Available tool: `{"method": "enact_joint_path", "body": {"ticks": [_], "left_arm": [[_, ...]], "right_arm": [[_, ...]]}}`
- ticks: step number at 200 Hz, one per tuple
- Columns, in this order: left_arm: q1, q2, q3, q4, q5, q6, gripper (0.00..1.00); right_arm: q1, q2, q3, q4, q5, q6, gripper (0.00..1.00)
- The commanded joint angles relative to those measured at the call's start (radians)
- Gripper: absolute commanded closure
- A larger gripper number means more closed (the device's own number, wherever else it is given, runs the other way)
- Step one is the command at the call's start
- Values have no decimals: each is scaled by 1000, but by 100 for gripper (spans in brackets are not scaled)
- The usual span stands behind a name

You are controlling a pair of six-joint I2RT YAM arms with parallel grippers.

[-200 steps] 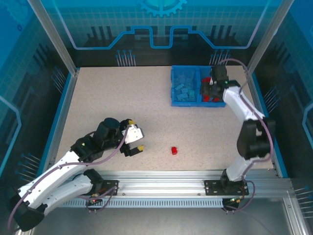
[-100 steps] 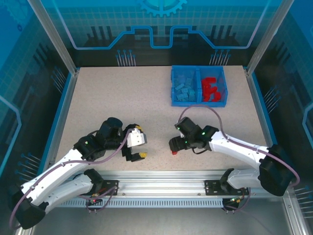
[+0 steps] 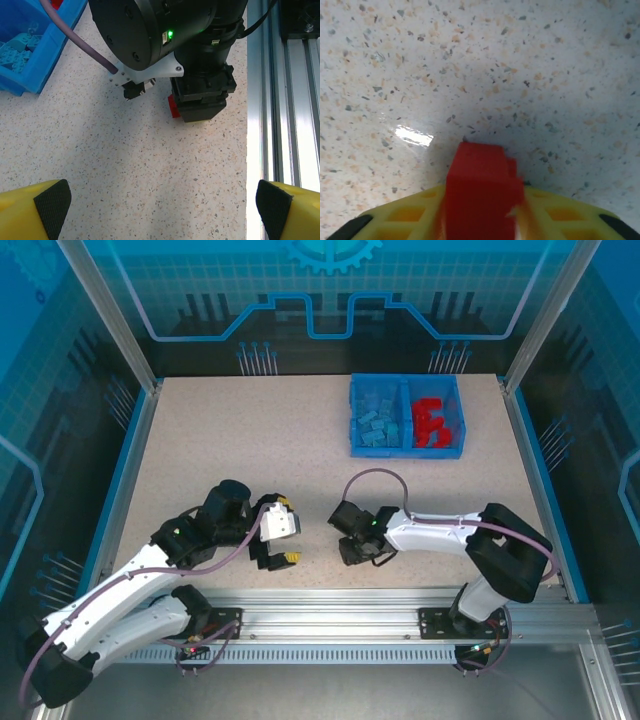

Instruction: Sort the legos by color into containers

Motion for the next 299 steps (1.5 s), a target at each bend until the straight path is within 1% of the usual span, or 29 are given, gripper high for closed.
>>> {"method": "enact_joint_path", "body": {"ticks": [1, 15, 44, 72, 92, 111, 117, 129, 145, 160, 176, 198, 214, 233, 241, 257, 279, 299], "left_arm": [[3, 0, -7, -6, 32, 16, 1], [3, 0, -8, -6, 32, 16, 1], [3, 0, -7, -6, 27, 17, 1], [3, 0, -7, -7, 11, 16, 1], [3, 2, -7, -6, 3, 16, 1], [2, 1, -5, -6, 15, 16, 1], [3, 2, -5, -8, 16, 18, 1], [3, 1, -3, -10, 13, 19, 1], [2, -1, 1, -18, 8, 23, 1], [2, -11, 3, -17, 5, 29, 1], [2, -25, 1, -5, 7, 27, 1], [2, -59, -12, 18, 4, 18, 1], [3, -79, -19, 29, -33, 16, 1], [3, -89, -19, 28, -85, 16, 1], [4, -92, -19, 27, -96, 16, 1], [4, -95, -22, 28, -95, 18, 1], [5, -89, -26, 31, -95, 21, 1], [4, -77, -28, 29, -113, 22, 1]], "right_arm": [[13, 18, 25, 18, 55, 15, 71], [13, -1, 23, 7, 73, 12, 76], [14, -80, 16, -18, 110, -3, 81], [-2, -180, 23, -57, 154, -16, 83], [-49, -271, 40, -82, 186, -40, 83], [-146, -353, 55, -59, 204, -107, 82], [-193, -370, 54, -50, 200, -132, 82], [-298, -389, 107, -22, 176, -180, 82], [-432, -380, 142, 42, 151, -236, 81], [-540, -325, 185, 108, 120, -274, 81], [-634, -233, 268, 133, 113, -305, 81], [-744, -85, 379, 176, 105, -330, 81], [-808, 43, 480, 167, 99, -334, 82], [-853, 197, 611, 130, 114, -349, 83], [-860, 259, 669, 112, 138, -362, 83], [-878, 380, 796, 71, 185, -377, 83], [-905, 539, 999, -40, 230, -365, 83], [-915, 635, 1133, -112, 265, -359, 79]]}}
